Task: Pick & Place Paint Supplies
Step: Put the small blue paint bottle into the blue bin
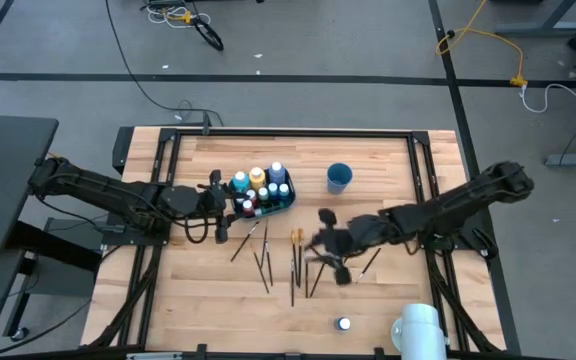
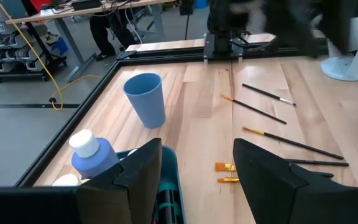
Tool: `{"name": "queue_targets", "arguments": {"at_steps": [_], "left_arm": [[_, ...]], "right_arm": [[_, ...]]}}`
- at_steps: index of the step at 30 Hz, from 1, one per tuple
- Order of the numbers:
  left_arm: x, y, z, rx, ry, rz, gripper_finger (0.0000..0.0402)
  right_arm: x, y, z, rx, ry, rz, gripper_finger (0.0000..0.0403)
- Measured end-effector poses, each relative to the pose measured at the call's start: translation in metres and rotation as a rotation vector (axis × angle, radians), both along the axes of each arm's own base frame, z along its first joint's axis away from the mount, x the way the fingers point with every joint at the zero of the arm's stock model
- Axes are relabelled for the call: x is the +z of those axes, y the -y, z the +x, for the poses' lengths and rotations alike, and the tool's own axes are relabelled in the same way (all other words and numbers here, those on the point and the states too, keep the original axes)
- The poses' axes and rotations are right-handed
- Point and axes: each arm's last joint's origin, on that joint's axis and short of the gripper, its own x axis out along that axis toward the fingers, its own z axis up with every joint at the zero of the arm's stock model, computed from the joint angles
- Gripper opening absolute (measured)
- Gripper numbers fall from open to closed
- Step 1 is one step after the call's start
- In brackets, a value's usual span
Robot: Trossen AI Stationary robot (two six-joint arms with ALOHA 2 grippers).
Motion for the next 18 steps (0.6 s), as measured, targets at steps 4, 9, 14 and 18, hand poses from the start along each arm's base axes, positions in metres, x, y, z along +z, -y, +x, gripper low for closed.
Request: {"name": "queue_targets", "arguments": {"at_steps": [4,9,14,18], "left_arm": [[0.001,0.0,0.0,0.0,0.01,-0.002,0.021],[0.001,0.0,0.0,0.0,0.015,-0.003,0.021],[0.002,0.0,0.001,0.009,0.023,0.001,0.021],[0.003,0.0,0.001,0.01,0.028,0.0,0.021]], "right_arm": [[-0.023,-0.01,-0.023,0.296,0.093,0.086,0.0129],[-0.046,-0.018,-0.041,0.461,0.191,0.13,0.013],[-0.053,-0.022,-0.047,0.475,0.186,0.132,0.0133],[-0.06,-0.031,-0.047,0.519,0.195,0.104,0.0139]]}}
